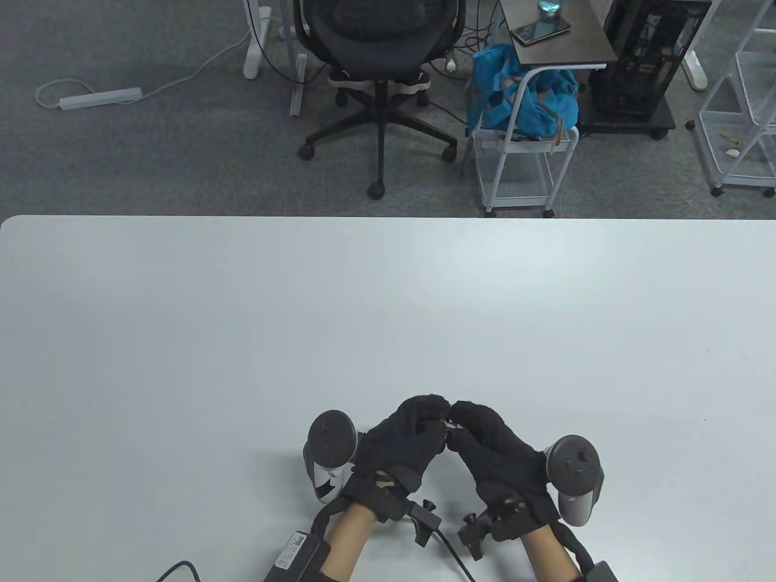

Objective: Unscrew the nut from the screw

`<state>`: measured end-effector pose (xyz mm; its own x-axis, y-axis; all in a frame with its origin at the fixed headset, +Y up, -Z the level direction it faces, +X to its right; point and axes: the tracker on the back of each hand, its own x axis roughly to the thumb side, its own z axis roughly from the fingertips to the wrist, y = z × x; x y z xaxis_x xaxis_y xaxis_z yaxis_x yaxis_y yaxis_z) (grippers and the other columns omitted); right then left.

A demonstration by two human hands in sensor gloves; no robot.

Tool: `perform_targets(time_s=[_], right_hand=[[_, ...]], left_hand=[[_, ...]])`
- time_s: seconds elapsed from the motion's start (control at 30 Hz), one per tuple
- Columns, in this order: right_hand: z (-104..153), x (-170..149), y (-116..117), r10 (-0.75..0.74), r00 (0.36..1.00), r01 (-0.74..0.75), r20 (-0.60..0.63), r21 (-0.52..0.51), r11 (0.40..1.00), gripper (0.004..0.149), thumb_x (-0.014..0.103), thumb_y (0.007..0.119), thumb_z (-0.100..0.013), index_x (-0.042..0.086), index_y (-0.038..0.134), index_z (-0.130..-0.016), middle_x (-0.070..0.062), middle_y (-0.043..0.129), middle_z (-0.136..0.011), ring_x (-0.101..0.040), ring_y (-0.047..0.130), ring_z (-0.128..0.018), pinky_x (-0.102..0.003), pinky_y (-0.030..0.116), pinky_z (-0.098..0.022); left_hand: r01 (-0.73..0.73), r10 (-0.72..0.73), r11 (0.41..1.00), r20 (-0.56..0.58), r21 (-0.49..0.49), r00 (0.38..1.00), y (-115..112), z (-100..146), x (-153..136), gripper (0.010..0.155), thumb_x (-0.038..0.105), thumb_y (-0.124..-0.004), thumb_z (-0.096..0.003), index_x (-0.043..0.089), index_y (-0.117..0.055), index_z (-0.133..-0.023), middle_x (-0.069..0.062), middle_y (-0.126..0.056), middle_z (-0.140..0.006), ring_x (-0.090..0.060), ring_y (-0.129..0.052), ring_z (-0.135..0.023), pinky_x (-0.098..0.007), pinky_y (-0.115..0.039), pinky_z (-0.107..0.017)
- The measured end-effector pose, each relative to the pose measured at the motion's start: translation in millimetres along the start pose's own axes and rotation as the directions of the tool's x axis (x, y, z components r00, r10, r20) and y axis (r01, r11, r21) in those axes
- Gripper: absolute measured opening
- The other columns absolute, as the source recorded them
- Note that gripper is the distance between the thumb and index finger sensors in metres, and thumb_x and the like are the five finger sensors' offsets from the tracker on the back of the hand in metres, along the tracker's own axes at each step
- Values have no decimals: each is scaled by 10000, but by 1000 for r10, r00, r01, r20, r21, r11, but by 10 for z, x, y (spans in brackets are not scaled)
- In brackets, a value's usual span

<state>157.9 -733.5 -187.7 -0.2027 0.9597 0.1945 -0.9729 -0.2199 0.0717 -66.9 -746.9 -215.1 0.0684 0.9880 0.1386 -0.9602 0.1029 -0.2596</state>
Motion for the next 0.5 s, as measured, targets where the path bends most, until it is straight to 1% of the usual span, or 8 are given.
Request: perform_targets(time_s=[0.17, 0.3, 0.5], right_hand=[[3, 0, 5, 3, 1000, -3, -3, -13, 1000, 459, 333, 777, -540, 189, 740, -974, -123, 873, -816, -361, 915, -661, -604, 752, -570], [3, -1, 9, 16, 1000, -16, -4, -12, 1000, 474, 327, 790, -536, 180, 726, -983, -112, 853, -847, -374, 898, -687, -608, 746, -571], [5, -6, 18, 9, 1000, -9, -25, -2, 1000, 518, 340, 788, -538, 145, 691, -1008, -116, 848, -854, -372, 895, -692, -608, 743, -568]], left_hand=[[10, -10, 1000, -4, -3, 1000, 0, -3, -4, 472, 382, -837, -487, 249, -779, -936, -155, -887, -841, -234, -967, -520, -541, -832, -490], [9, -9, 1000, -8, -3, 1000, -2, -3, -6, 471, 380, -837, -487, 250, -778, -936, -155, -883, -844, -235, -965, -523, -541, -831, -492], [8, -8, 1000, 1, 17, 1000, -4, 3, 0, 470, 376, -841, -483, 247, -784, -931, -159, -885, -840, -235, -966, -519, -540, -832, -490]])
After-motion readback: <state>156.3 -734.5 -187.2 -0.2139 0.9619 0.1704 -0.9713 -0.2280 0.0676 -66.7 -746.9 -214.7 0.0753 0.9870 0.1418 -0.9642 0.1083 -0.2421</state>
